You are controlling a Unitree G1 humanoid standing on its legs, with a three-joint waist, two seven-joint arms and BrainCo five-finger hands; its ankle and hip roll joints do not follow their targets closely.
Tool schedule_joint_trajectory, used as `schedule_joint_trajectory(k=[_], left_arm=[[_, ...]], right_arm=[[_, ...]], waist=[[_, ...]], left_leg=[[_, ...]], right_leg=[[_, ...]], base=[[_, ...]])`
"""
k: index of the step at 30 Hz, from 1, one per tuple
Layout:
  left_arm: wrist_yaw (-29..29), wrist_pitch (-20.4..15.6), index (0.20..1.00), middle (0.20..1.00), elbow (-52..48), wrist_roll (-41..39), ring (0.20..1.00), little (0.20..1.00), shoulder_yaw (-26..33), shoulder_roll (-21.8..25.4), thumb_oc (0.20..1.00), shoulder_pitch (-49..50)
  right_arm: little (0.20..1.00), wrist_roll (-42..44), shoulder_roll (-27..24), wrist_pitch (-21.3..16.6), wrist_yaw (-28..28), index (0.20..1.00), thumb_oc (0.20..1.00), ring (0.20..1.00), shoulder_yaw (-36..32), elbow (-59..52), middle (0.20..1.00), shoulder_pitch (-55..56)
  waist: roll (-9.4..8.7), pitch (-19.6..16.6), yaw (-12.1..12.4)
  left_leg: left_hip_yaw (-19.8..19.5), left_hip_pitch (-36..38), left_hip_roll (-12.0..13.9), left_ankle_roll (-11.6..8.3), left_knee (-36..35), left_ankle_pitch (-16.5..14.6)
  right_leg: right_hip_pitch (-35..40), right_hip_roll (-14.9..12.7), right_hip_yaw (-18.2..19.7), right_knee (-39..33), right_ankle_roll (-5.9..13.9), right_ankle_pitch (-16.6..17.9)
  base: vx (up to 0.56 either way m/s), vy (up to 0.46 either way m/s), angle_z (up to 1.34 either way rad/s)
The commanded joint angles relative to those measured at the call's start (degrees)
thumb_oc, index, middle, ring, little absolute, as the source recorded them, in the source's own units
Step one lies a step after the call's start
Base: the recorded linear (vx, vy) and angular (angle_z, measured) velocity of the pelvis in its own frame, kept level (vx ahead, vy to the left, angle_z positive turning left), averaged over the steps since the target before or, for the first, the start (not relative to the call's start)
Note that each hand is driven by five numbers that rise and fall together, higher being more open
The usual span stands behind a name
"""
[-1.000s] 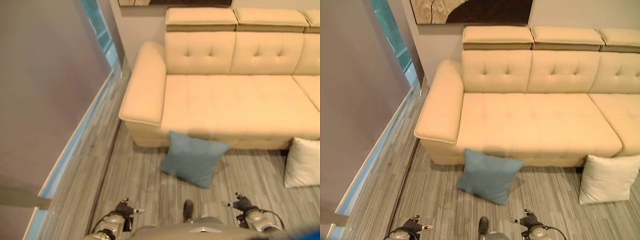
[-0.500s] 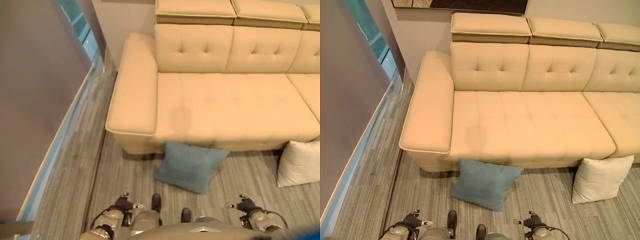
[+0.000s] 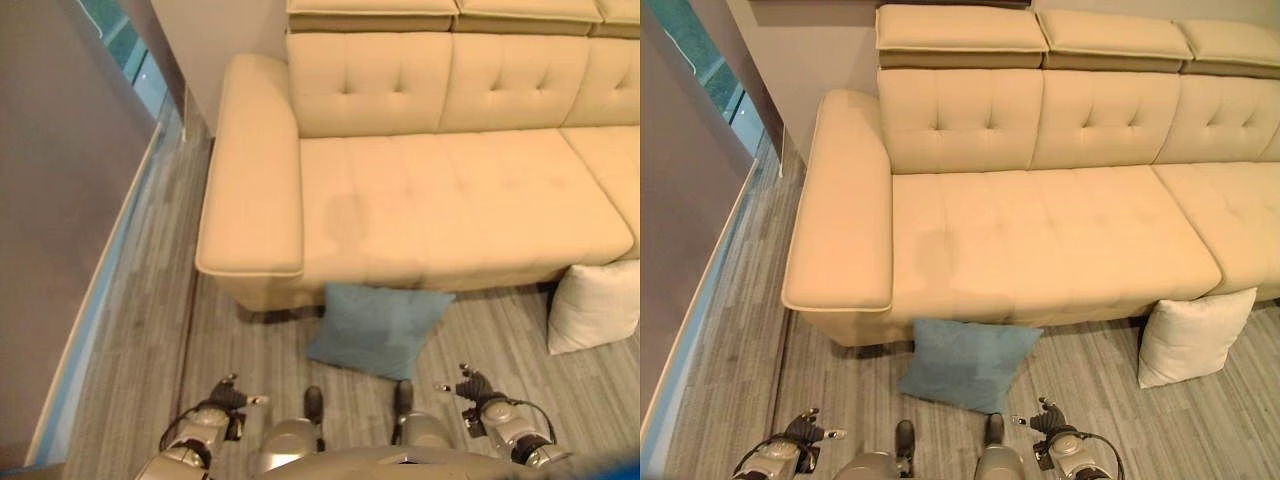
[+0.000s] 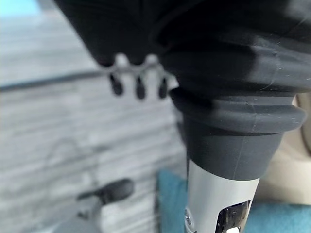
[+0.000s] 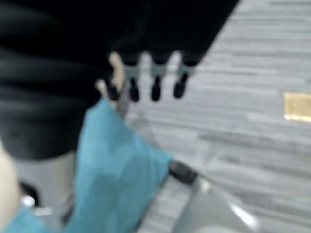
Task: Pick up all the scattered cushions and arrange them neatly on the sofa.
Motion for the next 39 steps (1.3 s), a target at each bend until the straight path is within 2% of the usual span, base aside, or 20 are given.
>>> schedule_joint_trajectory(k=[1, 3, 6, 11, 13, 17, 20, 23, 24, 29, 35, 39], left_arm=[[2.8, -1.3, 1.0, 1.0, 1.3, -1.3, 1.0, 1.0, 0.5, 0.0, 1.0, -3.9], [3.3, -1.4, 1.0, 1.0, 1.0, -2.1, 1.0, 1.0, 0.7, 0.0, 1.0, -4.4], [6.2, -2.6, 1.0, 1.0, -1.2, -6.1, 1.0, 1.0, 0.6, 0.0, 1.0, -8.4], [7.6, -3.7, 1.0, 1.0, -4.0, -8.4, 1.0, 1.0, -1.8, 0.3, 1.0, -12.8], [7.4, -3.7, 1.0, 1.0, -4.3, -8.4, 1.0, 1.0, -2.0, 0.3, 1.0, -13.1], [6.9, -4.2, 1.0, 1.0, -5.8, -8.6, 1.0, 1.0, -2.7, 0.1, 1.0, -12.1], [6.5, -4.1, 1.0, 1.0, -5.3, -8.1, 1.0, 1.0, -2.6, 0.2, 1.0, -11.6], [6.1, -3.9, 1.0, 1.0, -4.7, -8.1, 1.0, 1.0, -2.2, 0.4, 1.0, -11.4], [6.0, -4.0, 1.0, 1.0, -4.2, -8.4, 1.0, 1.0, -1.9, 0.6, 1.0, -11.2], [5.7, -3.9, 1.0, 1.0, -3.6, -8.6, 1.0, 1.0, -1.2, 0.9, 1.0, -11.1], [6.4, -3.8, 1.0, 1.0, -3.7, -9.7, 1.0, 1.0, -1.7, 0.6, 1.0, -12.7], [6.5, -4.0, 1.0, 1.0, -5.0, -10.3, 1.0, 1.0, -2.5, 0.0, 1.0, -12.9]], right_arm=[[1.0, 0.3, -2.6, -0.8, -1.4, 1.0, 1.0, 1.0, 0.0, -0.2, 1.0, -2.0], [1.0, 0.6, -2.8, -0.9, -1.7, 1.0, 1.0, 1.0, -0.1, -0.3, 1.0, -2.1], [1.0, 2.0, -3.2, -1.4, -3.4, 1.0, 1.0, 1.0, 0.2, -0.4, 1.0, -4.0], [1.0, 2.9, -4.0, -1.6, -4.7, 1.0, 1.0, 1.0, 1.6, -1.3, 1.0, -7.5], [1.0, 2.8, -4.0, -1.6, -4.7, 1.0, 1.0, 1.0, 1.7, -1.5, 1.0, -7.8], [1.0, 2.1, -4.1, -1.5, -4.6, 1.0, 1.0, 1.0, 2.1, -2.8, 1.0, -8.5], [1.0, 2.0, -3.5, -1.6, -4.3, 1.0, 1.0, 1.0, 2.2, -2.9, 1.0, -8.2], [1.0, 1.8, -3.2, -1.7, -4.0, 1.0, 1.0, 1.0, 2.4, -2.5, 1.0, -8.2], [1.0, 1.7, -3.0, -1.8, -4.0, 1.0, 1.0, 1.0, 2.6, -2.5, 1.0, -8.2], [1.0, 2.0, -3.4, -2.2, -4.3, 1.0, 1.0, 1.0, 2.7, -2.8, 1.0, -8.3], [1.0, 3.2, -4.2, -2.2, -5.0, 1.0, 1.0, 1.0, 2.2, -3.7, 1.0, -8.7], [1.0, 3.4, -4.5, -2.3, -5.4, 1.0, 1.0, 1.0, 2.2, -4.2, 1.0, -9.0]], waist=[[0.72, 0.1, 0.8], [0.71, 0.6, 0.8], [0.61, 3.7, 0.6], [0.43, 5.2, 0.2], [0.36, 5.0, 0.2], [0.1, 4.9, 0.1], [0.35, 5.3, 0.3], [0.71, 5.5, 0.3], [0.68, 5.5, 0.6], [0.61, 5.7, 1.3], [1.21, 7.1, 0.8], [1.29, 7.6, 0.7]], left_leg=[[-5.1, -4.3, -0.3, -0.98, 6.9, -3.6], [-5.4, -5.1, -0.2, -1.18, 7.3, -3.5], [-6.8, -10.1, 0.1, -1.87, 8.6, -2.5], [-7.2, -16.5, -0.3, -1.64, 12.2, -2.3], [-7.2, -16.7, -0.5, -1.5, 12.4, -2.5], [-5.4, -15.9, -1.5, -0.36, 10.9, -3.0], [-4.6, -15.1, -1.7, 0.24, 10.6, -3.1], [-4.6, -15.1, -1.5, 0.41, 11.0, -3.0], [-4.3, -14.8, -1.4, 0.28, 10.9, -3.2], [-4.5, -15.0, -1.1, -0.5, 10.4, -2.1], [-6.1, -17.8, -0.9, -1.16, 11.1, -1.0], [-6.2, -18.8, -1.1, -1.06, 13.1, -1.8]], right_leg=[[-2.2, 1.2, -0.8, 3.9, 1.06, 0.1], [-2.6, 1.3, -1.0, 4.0, 0.81, -0.1], [-6.4, 1.5, -2.4, 5.0, -0.02, -0.5], [-12.1, 1.4, -1.8, 6.8, -0.2, 0.5], [-12.1, 1.3, -1.6, 6.6, -0.06, 0.8], [-12.3, -0.1, 0.6, 5.3, 1.84, 2.9], [-12.7, 0.1, 1.3, 8.6, 2.08, 1.5], [-12.7, 1.1, 1.5, 11.8, 1.72, -0.6], [-12.0, 0.9, 0.3, 10.8, 1.29, -0.9], [-11.4, 1.6, -0.3, 9.3, 0.21, -1.2], [-13.8, 1.7, -1.9, 9.9, -0.52, -1.4], [-14.4, 1.5, -2.1, 10.3, -0.41, -1.2]], base=[[0.0, -0.107, -0.13], [-0.04, -0.109, 0.13], [-0.14, -0.108, 0.26], [-0.09, -0.013, 0.05], [0.01, 0.057, -0.07], [0.0, 0.163, -0.26], [-0.01, 0.11, -0.4], [-0.01, 0.023, -0.14], [-0.01, -0.006, -0.19], [-0.01, -0.048, -0.02], [-0.04, -0.075, 0.16], [0.0, -0.008, 0.05]])
